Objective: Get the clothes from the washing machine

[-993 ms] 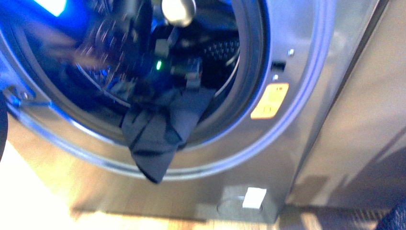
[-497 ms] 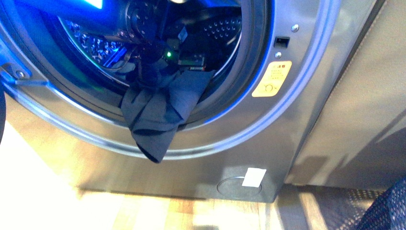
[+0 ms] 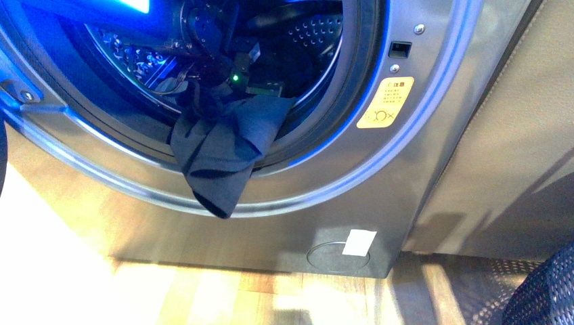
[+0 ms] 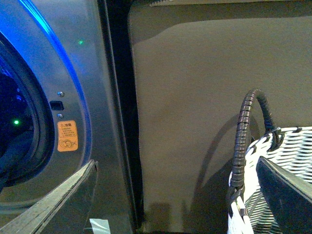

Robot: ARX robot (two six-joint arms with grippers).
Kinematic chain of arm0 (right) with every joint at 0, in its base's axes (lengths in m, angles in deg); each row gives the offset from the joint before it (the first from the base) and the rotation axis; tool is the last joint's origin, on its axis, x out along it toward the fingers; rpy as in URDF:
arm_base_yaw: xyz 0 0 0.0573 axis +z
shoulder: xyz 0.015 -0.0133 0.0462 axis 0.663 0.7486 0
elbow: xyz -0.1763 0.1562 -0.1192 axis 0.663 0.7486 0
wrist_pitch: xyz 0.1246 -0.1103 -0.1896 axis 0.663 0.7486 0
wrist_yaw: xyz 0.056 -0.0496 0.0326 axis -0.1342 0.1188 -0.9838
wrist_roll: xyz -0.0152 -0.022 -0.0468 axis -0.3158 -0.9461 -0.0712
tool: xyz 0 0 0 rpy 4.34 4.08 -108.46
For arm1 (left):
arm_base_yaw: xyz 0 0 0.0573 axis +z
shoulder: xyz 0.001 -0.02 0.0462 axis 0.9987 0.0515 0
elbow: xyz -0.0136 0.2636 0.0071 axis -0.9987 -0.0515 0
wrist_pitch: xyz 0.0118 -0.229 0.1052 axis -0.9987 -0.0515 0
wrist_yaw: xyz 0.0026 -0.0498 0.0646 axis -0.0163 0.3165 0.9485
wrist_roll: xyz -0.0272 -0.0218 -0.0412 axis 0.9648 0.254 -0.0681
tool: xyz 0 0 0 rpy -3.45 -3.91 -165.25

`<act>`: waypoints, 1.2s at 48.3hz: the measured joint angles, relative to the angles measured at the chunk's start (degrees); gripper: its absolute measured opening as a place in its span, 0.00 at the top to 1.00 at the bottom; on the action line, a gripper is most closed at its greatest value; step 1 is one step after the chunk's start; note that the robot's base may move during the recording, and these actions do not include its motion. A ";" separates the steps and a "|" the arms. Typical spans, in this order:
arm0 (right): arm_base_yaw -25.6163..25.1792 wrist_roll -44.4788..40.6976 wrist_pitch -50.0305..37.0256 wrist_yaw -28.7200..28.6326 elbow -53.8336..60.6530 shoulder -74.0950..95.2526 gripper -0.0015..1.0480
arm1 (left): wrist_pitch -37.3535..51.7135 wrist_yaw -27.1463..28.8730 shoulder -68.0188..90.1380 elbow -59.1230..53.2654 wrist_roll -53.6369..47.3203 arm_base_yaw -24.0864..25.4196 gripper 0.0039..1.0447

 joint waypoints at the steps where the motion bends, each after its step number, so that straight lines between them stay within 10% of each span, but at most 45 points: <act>1: 0.00 0.00 0.00 0.00 0.00 0.00 0.07 | 0.70 -0.07 -0.02 -0.37 -0.04 0.07 0.42; 20: 0.00 0.00 0.00 0.00 0.00 0.00 0.07 | 15.21 -2.19 -6.43 -13.09 0.28 1.18 0.94; 58: 0.00 0.00 0.00 0.00 0.00 0.00 0.07 | 42.47 -10.97 -44.28 -66.05 -1.09 2.78 0.94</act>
